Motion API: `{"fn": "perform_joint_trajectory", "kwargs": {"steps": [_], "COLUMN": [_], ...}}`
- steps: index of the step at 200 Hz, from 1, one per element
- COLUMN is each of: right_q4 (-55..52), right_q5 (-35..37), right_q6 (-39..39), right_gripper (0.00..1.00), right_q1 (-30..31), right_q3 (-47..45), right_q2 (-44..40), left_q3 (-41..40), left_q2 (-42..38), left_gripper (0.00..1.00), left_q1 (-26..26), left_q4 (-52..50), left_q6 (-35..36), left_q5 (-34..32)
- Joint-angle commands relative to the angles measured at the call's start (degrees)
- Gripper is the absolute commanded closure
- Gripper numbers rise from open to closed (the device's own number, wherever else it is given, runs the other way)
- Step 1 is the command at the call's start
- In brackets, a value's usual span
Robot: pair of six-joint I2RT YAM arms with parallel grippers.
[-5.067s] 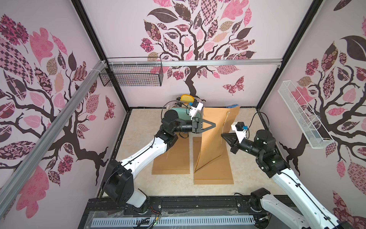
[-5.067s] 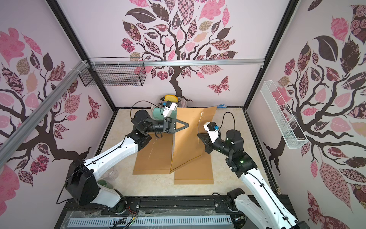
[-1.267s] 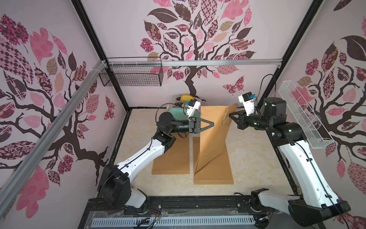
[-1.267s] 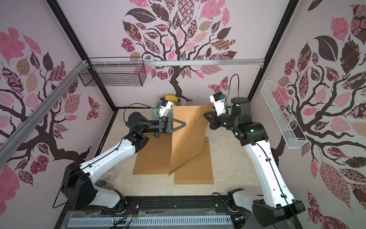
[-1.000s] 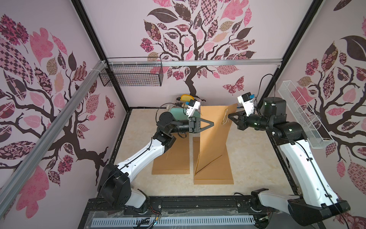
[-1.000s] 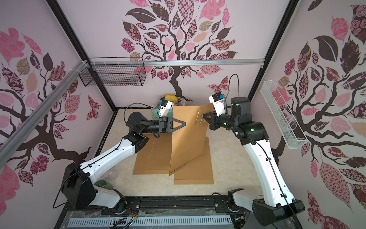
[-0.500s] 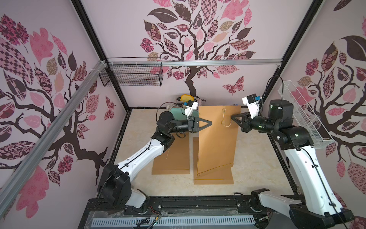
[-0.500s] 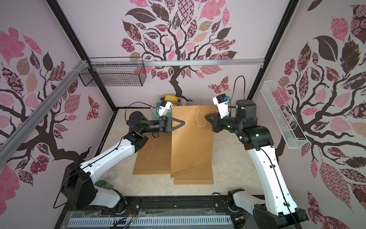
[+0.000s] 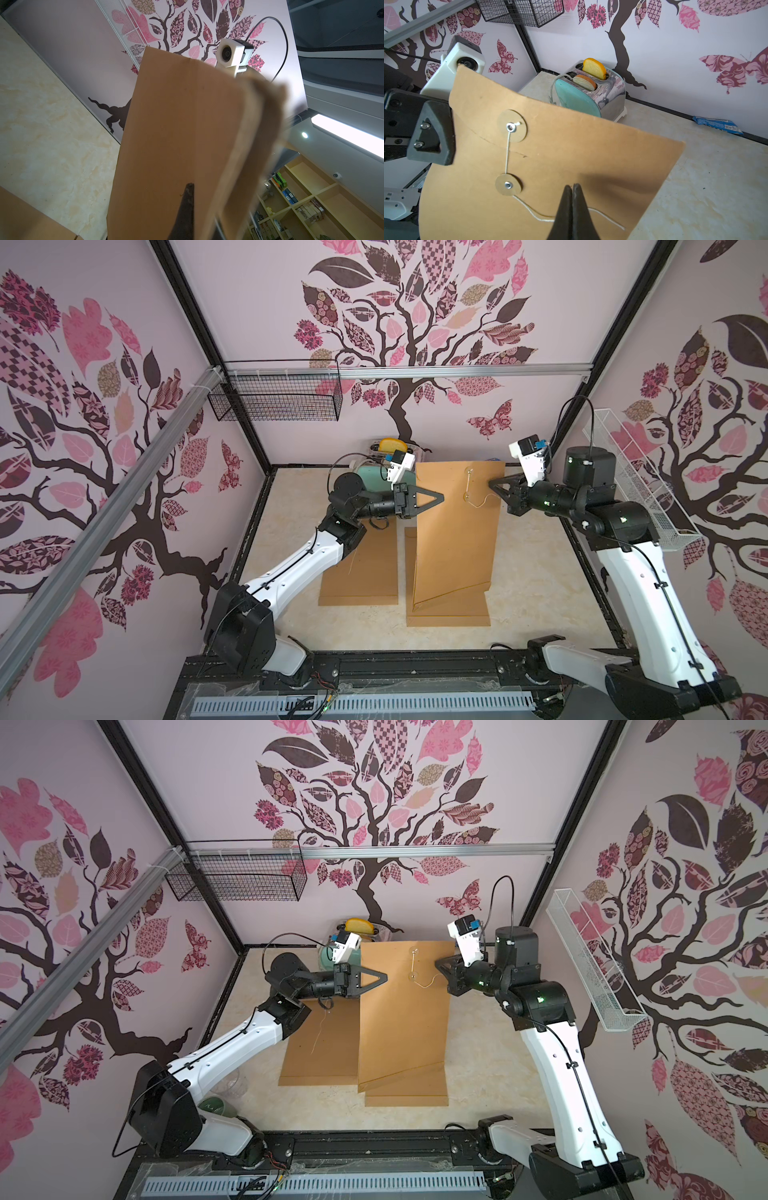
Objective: Close the mouth of the file bag
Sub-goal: Close the file bag.
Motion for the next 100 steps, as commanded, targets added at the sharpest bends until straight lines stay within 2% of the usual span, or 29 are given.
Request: {"fn": "perform_joint_trajectory", "kwargs": {"steps": [1, 8, 24, 28, 44, 57, 66, 100], "right_q4": [-1.82, 0.08, 9.97, 13.28, 23.29, 28.77, 30.23, 29.57], "right_q5": [-2.57, -2.42, 3.1, 3.97, 2.73, -0.06, -1.37, -4.79], "right_q6": [-4.59, -8.59, -15.84, -17.43, -26.37, -35.51, -38.83, -48.59], "right_gripper": [0.99, 0.84, 0.69, 0.63, 0.42, 0.38, 0.36, 0.34], "right_q1": [-0.33, -0.37, -0.33, -0.37, -0.42, -0.33, -0.37, -0.37], "right_q3": [0.19, -2.76, -13.78, -17.03, -28.05, -34.35, -36.07, -35.38], "right_q2": [-0.65, -2.88, -10.66, -12.92, -21.18, -25.88, -26.82, -22.88], "left_q3": [0.21, 0.47, 0.5, 0.41, 0.67, 0.75, 0.68, 1.03], "left_q2": [-1.06, -1.1, -1.61, -1.8, -2.09, -1.92, -1.62, -1.01], "left_gripper": [1.0, 1.0, 1.0, 1.0, 1.0, 1.0, 1.0, 1.0], "left_q1": [0.53, 0.54, 0.69, 0.74, 0.79, 0.66, 0.61, 0.42], "left_q4": [0.72, -0.62, -3.04, -3.32, -5.16, -4.96, -4.12, -2.04], "left_q6": [0.82, 1.48, 2.95, 3.23, 4.58, 4.55, 3.96, 2.46], "left_q5": [0.21, 0.8, 1.26, 1.1, 0.76, 0.63, 0.81, 1.32]}}
